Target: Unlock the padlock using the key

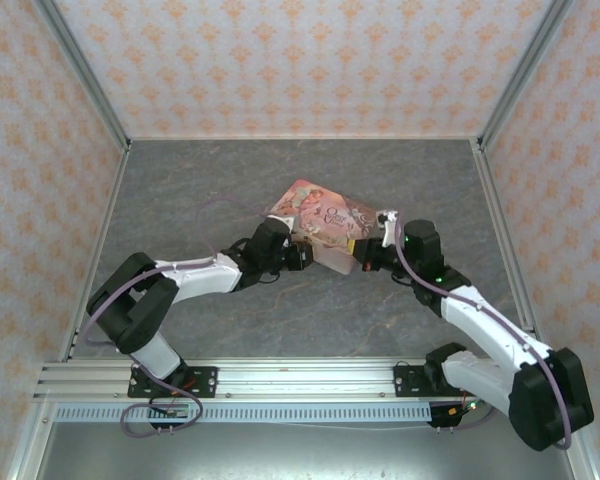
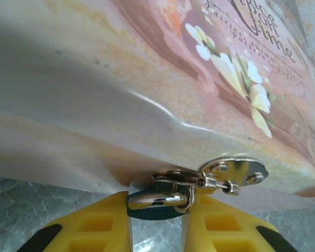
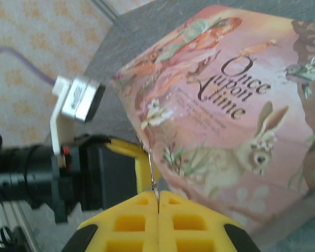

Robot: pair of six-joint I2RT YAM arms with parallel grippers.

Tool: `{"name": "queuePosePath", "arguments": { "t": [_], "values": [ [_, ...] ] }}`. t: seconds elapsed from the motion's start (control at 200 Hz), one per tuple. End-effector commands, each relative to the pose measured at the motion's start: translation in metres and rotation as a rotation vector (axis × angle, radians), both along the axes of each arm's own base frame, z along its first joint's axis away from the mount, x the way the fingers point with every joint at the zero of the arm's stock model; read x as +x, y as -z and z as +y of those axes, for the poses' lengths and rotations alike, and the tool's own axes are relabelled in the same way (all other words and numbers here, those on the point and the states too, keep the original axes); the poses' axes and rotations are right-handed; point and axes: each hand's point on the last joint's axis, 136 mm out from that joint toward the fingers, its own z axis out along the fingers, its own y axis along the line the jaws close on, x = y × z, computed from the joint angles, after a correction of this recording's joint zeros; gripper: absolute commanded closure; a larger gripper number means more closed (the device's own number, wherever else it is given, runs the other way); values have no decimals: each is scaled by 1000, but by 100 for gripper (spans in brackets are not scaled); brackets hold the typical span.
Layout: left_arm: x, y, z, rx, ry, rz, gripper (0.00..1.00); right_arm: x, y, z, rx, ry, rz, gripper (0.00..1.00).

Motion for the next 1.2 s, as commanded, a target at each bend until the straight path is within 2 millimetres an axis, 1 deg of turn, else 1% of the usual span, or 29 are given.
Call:
{"name": "queuePosePath", "arguments": {
  "t": [0.0, 0.12, 0.24, 0.38, 0.57, 0.701, 0.896, 0.936, 0.946, 0.986, 1.196],
  "values": [
    [4, -42, -7, -80, -36, 9, 80, -21, 12, 4, -64, -76, -13, 100],
    [1, -52, -12, -105, -38, 61, 83, -33, 22, 13, -90, -114, -16, 100],
    [0, -63, -20, -172, -31, 90, 83, -38, 32, 22, -112, -138, -18, 100],
    [-3, -69, -21, -158, -24, 130, 83, -37, 41, 27, -149, -152, -22, 100],
    [-8, -75, -20, -159, -20, 162, 84, -31, 52, 32, -205, -182, -15, 100],
    [-12, -79, -21, -173, -18, 178, 84, -26, 53, 38, -229, -201, -23, 100],
    [-12, -79, -18, -172, -36, 187, 85, -19, 49, 50, -230, -223, -46, 100],
    [-12, -81, -18, -177, -35, 188, 86, -18, 45, 52, -222, -226, -56, 100],
    [-12, -81, -19, -178, -35, 188, 86, -17, 50, 52, -228, -227, -45, 100],
    [-12, -81, -19, -180, -34, 190, 86, -15, 52, 54, -229, -228, -39, 100],
    [-12, -81, -19, -183, -33, 194, 87, -8, 48, 61, -211, -232, -51, 100]
  ]
}}
